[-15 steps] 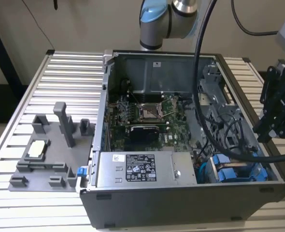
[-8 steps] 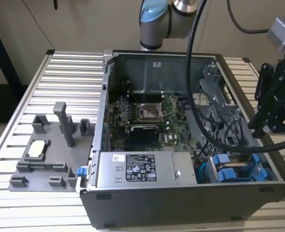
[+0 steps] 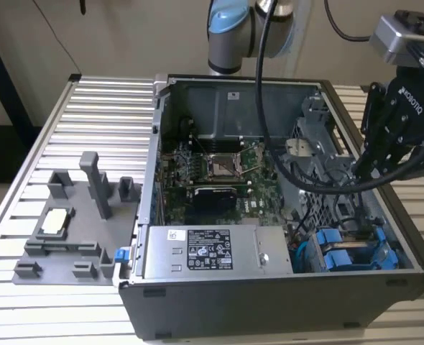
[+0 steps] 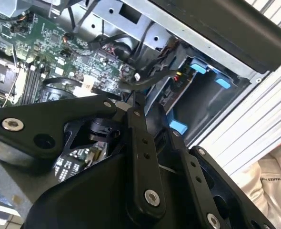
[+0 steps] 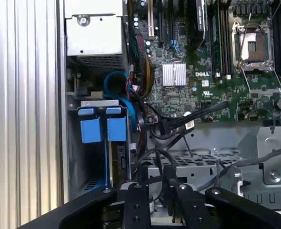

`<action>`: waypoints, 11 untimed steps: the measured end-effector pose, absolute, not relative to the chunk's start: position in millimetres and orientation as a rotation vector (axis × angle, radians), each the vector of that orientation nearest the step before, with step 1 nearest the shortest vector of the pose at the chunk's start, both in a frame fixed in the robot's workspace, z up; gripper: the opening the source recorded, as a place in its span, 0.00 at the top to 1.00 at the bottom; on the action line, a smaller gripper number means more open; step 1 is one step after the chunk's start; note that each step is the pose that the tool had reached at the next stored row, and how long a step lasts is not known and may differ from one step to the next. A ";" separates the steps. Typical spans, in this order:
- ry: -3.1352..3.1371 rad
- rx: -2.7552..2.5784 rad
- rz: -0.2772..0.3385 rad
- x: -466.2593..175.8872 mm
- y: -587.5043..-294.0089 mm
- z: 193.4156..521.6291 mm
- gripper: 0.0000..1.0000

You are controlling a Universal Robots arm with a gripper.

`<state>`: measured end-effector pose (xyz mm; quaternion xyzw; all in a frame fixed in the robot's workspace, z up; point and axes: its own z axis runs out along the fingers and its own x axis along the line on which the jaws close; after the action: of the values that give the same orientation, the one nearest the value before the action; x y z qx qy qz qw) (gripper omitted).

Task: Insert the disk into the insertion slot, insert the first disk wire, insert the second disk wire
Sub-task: 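Insert the second disk wire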

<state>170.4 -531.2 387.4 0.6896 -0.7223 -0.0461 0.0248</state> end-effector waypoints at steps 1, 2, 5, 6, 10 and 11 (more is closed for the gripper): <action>-2.234 2.133 -0.143 169.1 -527.9 386.9 0.73; -2.234 2.133 -0.143 167.8 -525.2 386.6 0.73; -2.234 2.133 -0.143 162.2 -519.1 385.2 0.73; -2.234 2.133 -0.143 159.9 -518.8 384.8 0.73; -2.234 2.133 -0.143 153.7 -518.8 384.0 0.73; -2.234 2.133 -0.143 151.4 -518.8 383.7 0.73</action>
<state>151.4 -518.8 383.7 0.6896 -0.7223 -0.0461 0.0248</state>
